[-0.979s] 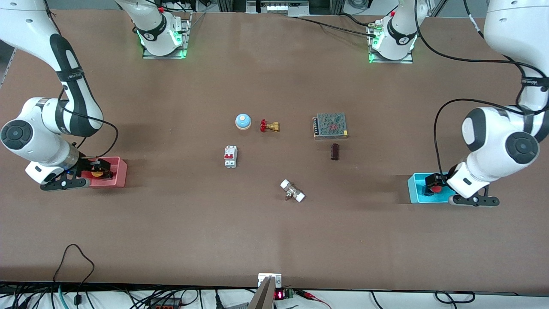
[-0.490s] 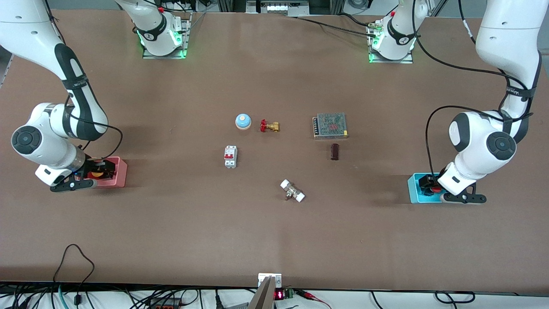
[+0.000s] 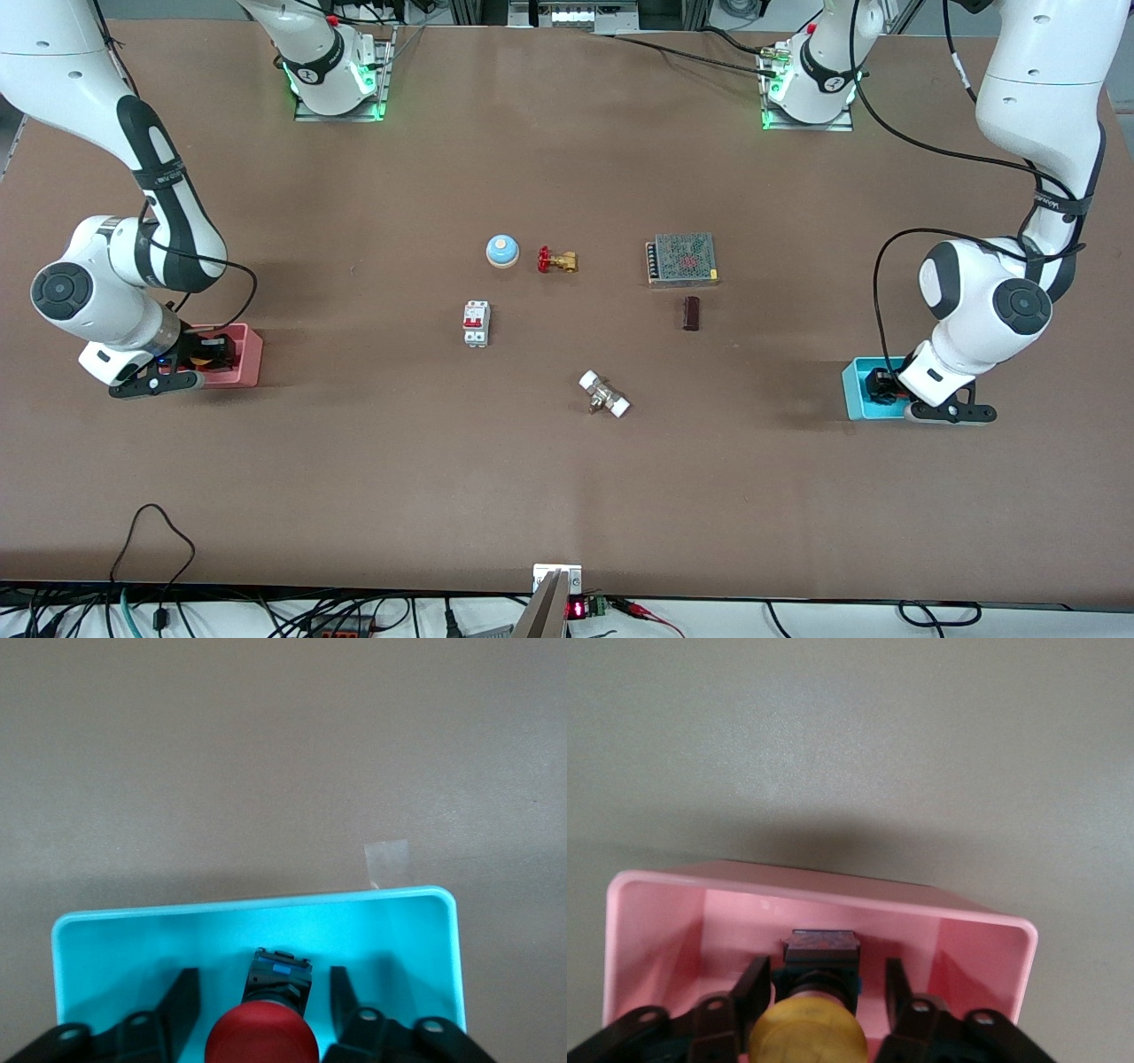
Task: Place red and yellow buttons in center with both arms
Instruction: 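Close the right gripper on the yellow button while the left gripper grips the red button, then lift the yellow button with the right gripper while the left gripper lifts the red button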
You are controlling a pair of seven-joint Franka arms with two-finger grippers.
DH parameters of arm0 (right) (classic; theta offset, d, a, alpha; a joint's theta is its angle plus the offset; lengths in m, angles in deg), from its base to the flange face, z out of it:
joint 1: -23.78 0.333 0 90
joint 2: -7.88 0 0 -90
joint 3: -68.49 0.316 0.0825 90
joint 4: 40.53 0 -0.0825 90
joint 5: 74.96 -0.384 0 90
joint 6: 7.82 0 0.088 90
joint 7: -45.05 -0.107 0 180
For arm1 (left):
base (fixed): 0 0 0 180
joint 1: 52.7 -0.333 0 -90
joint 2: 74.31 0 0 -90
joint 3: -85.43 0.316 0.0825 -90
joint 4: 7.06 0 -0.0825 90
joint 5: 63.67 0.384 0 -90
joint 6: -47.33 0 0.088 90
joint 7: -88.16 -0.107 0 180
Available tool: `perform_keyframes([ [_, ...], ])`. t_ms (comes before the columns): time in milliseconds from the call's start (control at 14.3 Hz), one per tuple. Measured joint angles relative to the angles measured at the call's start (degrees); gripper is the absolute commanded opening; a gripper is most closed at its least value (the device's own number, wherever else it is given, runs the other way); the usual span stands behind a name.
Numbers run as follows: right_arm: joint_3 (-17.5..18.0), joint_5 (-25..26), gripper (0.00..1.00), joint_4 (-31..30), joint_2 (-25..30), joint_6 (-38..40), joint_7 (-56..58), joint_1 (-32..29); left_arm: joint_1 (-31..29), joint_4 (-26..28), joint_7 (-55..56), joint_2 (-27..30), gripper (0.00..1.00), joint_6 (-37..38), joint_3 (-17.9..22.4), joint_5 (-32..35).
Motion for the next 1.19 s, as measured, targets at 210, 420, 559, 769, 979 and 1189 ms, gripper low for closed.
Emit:
perform_keyframes([
  [210, 0.0, 0.0, 0.03, 0.1, 0.1, 0.0, 0.0, 0.0, -0.2, 0.0, 0.0, 0.0, 0.21, 0.3, 0.0, 0.0],
  [420, 0.1, 0.0, 0.03, 0.2, 0.3, 0.3, 0.2, 0.0, -0.2, -1.7, 0.0, 0.7, 0.21, 4.4, -0.1, 0.0],
  [559, 0.5, 0.0, 0.03, 0.9, 2.3, 5.2, 0.8, -0.1, -0.2, -6.1, 0.0, 2.6, 0.21, 14.2, -0.4, 0.0],
  [769, 4.0, -1.1, 0.04, 2.1, 10.0, 18.4, 0.1, 0.0, 1.1, -15.2, 0.0, 5.2, 0.21, 28.9, -1.1, 0.0],
  [979, 9.7, -3.3, 0.05, 1.7, 16.3, 26.2, -9.0, 2.2, 7.5, -18.2, 2.1, 5.5, 0.21, 32.0, -1.6, -0.1],
  [1189, 12.3, -3.3, 0.06, 0.1, 15.0, 22.6, -20.4, 8.4, 16.7, -18.1, 12.6, 2.2, 0.21, 29.4, -1.7, -0.1],
])
